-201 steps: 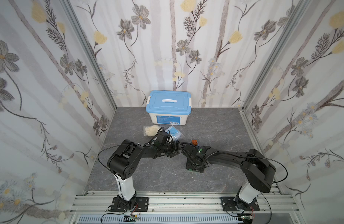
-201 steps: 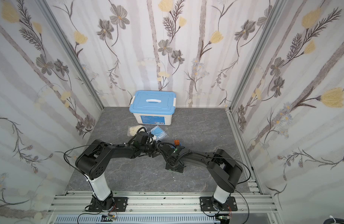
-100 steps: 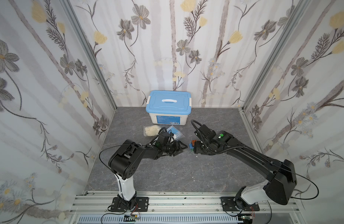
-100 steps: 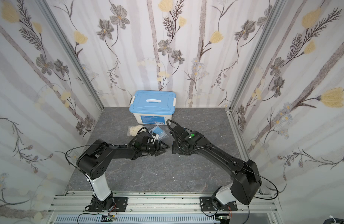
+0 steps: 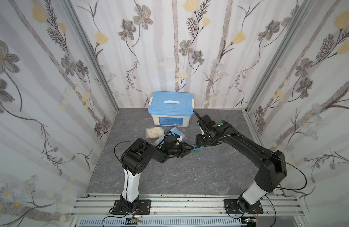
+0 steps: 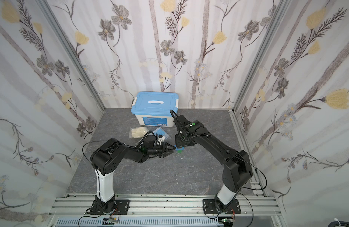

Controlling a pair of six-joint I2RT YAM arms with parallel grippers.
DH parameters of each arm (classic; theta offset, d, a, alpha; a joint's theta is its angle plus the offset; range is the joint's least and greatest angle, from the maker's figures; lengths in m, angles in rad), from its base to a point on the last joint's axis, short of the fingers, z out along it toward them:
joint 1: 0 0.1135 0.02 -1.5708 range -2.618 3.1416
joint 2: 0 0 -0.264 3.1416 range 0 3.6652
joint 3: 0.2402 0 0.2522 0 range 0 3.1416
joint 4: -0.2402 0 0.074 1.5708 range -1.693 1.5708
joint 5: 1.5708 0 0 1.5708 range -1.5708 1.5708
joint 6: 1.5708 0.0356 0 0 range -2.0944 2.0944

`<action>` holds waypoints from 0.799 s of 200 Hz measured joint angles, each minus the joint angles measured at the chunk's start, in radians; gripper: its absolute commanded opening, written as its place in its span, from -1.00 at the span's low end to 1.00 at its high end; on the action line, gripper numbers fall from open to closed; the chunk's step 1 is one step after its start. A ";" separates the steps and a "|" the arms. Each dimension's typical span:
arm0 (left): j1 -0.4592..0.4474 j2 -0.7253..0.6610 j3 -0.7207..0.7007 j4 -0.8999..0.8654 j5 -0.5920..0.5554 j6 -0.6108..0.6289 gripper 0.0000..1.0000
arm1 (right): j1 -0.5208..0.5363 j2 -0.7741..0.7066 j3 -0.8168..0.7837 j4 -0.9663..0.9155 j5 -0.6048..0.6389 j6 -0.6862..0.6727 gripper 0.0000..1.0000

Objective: Assemble the letter f with lego
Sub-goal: Assemble the lego brick with the lego brick.

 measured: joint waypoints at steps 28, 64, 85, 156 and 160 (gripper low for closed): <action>-0.002 0.000 0.002 0.005 -0.011 -0.002 0.00 | -0.016 0.048 0.026 0.001 -0.007 -0.024 0.17; -0.003 0.001 0.007 0.006 -0.022 -0.002 -0.02 | -0.018 0.085 0.053 0.001 -0.018 -0.038 0.15; -0.003 0.006 0.014 0.007 -0.022 -0.001 -0.03 | -0.020 0.101 0.063 0.000 -0.031 -0.045 0.15; -0.002 0.026 0.035 0.001 -0.022 0.007 -0.05 | -0.035 0.123 0.071 -0.003 -0.031 -0.062 0.12; -0.002 0.027 0.036 0.001 -0.022 0.008 -0.05 | -0.035 0.125 0.071 -0.003 -0.031 -0.063 0.12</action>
